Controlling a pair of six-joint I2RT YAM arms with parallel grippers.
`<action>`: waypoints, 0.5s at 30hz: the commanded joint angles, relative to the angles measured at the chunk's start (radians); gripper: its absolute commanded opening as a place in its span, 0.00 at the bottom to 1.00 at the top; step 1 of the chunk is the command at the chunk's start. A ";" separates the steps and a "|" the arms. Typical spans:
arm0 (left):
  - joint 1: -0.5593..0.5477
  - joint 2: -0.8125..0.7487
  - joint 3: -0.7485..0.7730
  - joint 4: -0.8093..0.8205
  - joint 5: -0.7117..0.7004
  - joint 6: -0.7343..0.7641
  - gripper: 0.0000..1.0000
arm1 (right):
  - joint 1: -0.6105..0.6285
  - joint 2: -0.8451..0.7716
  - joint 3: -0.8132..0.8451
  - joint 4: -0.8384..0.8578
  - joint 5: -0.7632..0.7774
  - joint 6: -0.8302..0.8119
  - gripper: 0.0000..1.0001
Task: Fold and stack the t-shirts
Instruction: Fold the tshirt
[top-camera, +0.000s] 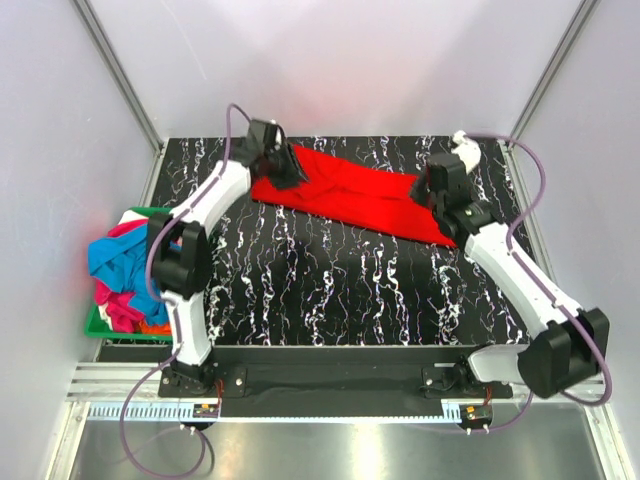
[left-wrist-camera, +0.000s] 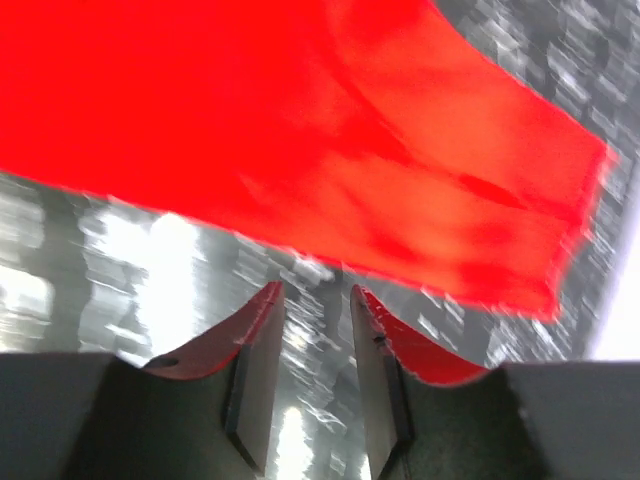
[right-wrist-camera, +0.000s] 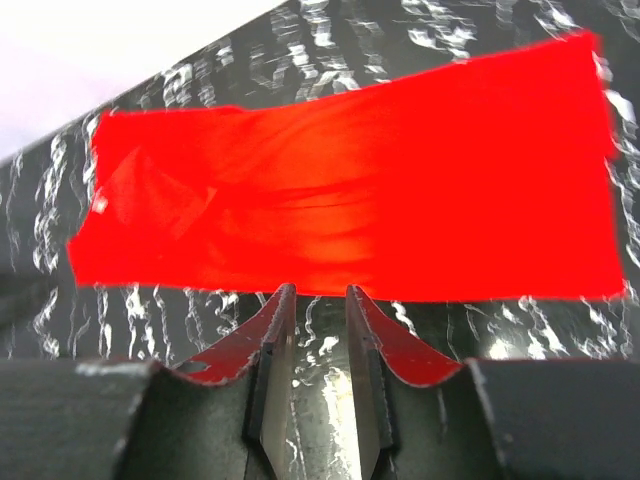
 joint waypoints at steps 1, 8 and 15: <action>-0.020 -0.096 -0.200 0.267 0.066 -0.138 0.39 | -0.060 -0.040 -0.096 -0.053 0.103 0.166 0.34; -0.012 -0.124 -0.326 0.297 0.132 -0.161 0.40 | -0.296 0.019 -0.193 -0.105 -0.060 0.358 0.35; -0.014 -0.251 -0.434 0.267 0.250 -0.088 0.41 | -0.385 0.115 -0.226 -0.148 -0.028 0.390 0.41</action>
